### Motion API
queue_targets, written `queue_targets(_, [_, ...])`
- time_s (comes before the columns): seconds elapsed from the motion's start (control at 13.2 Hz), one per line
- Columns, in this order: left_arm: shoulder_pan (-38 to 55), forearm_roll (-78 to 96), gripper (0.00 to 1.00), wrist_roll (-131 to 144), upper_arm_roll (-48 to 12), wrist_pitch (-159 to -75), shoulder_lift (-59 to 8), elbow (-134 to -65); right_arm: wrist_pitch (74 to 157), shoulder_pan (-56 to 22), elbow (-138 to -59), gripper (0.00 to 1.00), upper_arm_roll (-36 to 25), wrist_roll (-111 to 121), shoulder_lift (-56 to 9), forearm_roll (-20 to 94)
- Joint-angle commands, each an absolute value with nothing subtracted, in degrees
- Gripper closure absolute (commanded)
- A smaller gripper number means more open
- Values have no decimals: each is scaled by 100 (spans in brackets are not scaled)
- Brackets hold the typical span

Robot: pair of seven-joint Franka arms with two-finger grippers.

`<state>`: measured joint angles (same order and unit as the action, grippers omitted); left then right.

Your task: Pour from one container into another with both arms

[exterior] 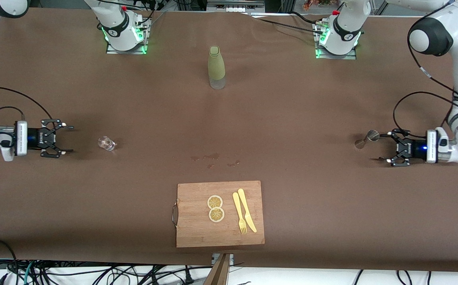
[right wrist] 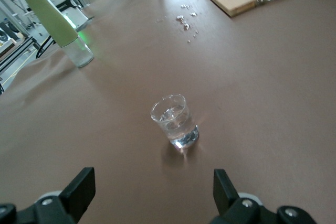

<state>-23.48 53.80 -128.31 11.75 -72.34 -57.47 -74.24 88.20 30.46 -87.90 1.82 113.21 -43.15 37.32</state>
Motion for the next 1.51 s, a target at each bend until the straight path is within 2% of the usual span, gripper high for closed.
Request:
queue_targets(0.0, [-2259, 4827, 0, -10976, 1178, -7198, -5083, -7444, 8772, 2796, -8676, 0, 185, 9666, -3658, 2895])
queue_targets(0.15, [-2084, 4501, 0, -9578, 1178, -7050, -4599, -7436, 8667, 2515, -8534, 0, 211, 8723, -3263, 2086])
queue_targets(0.68, [-933, 3245, 0, -4963, 1187, -6996, -2841, -7453, 8148, 1908, -8499, 0, 220, 5533, -2199, 1267])
queue_targets(0.98, [-108, 2270, 0, -2765, 1125, -7014, -2050, -7453, 8060, 1101, -8596, 0, 202, 3389, -1408, 476])
queue_targets(1.29, [544, 1338, 0, -2417, 1116, -7110, -1460, -7471, 8252, 309, -9174, 0, 132, 1009, -652, 62])
queue_targets(1.44, [554, 1283, 0, -2382, 1134, -7372, -1380, -7436, 8620, -68, -9552, 0, -200, -21, -275, -26])
